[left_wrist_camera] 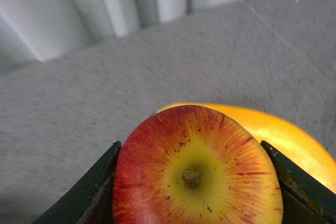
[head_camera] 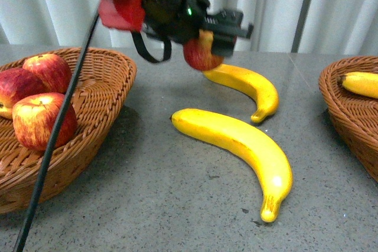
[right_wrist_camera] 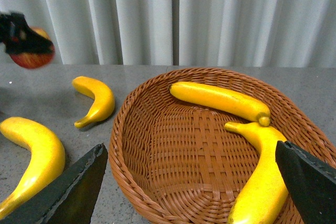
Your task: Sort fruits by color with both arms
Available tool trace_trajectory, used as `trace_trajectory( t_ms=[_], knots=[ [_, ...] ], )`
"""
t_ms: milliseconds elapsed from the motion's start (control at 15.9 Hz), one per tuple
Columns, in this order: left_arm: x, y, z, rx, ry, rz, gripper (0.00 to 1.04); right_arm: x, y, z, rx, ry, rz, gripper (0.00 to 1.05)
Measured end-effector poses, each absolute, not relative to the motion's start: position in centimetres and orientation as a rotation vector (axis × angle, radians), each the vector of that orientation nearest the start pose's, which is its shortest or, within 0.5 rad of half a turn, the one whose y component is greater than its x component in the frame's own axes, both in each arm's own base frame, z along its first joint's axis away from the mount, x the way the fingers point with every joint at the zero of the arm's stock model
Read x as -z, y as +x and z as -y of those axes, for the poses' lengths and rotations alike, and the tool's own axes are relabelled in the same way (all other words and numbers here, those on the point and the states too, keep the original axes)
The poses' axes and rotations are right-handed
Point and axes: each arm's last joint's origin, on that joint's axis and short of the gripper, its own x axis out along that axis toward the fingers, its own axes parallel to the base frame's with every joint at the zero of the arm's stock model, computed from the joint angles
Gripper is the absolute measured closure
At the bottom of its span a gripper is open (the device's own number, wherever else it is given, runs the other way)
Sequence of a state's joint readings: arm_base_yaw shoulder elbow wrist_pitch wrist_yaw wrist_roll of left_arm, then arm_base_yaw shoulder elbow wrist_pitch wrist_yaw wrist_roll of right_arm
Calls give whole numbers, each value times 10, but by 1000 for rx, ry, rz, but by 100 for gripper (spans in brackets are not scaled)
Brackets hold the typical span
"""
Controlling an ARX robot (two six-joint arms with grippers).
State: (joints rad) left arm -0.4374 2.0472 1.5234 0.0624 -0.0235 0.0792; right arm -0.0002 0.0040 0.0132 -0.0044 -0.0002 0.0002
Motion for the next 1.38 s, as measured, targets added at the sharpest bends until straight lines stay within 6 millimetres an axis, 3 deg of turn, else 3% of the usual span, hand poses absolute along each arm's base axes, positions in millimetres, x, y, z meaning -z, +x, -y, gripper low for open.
trace_trajectory(
  t_ms=[126,189,252,377,503,629,943,1195,1384],
  knots=[
    [-270,412,170,283,120,-341,37,-167,97,0,0,0,5,7],
    [-281,405,152,197,89,-323,37,-167,97,0,0,0,5,7],
    [-281,397,129,111,52,-339,37,-167,97,0,0,0,4,7],
    [-255,385,92,-14,3,-420,37,-167,97,0,0,0,4,7],
    [-235,377,74,-80,-19,-476,37,-167,97,0,0,0,6,7],
    [-230,367,70,-83,-49,-484,37,-167,97,0,0,0,4,7],
    [-227,369,67,-59,-74,-473,37,-167,97,0,0,0,5,7],
    [-209,372,68,-58,-60,-554,36,-167,97,0,0,0,5,7],
    [-210,372,71,-47,-57,-545,5,-167,97,0,0,0,5,7]
  ],
)
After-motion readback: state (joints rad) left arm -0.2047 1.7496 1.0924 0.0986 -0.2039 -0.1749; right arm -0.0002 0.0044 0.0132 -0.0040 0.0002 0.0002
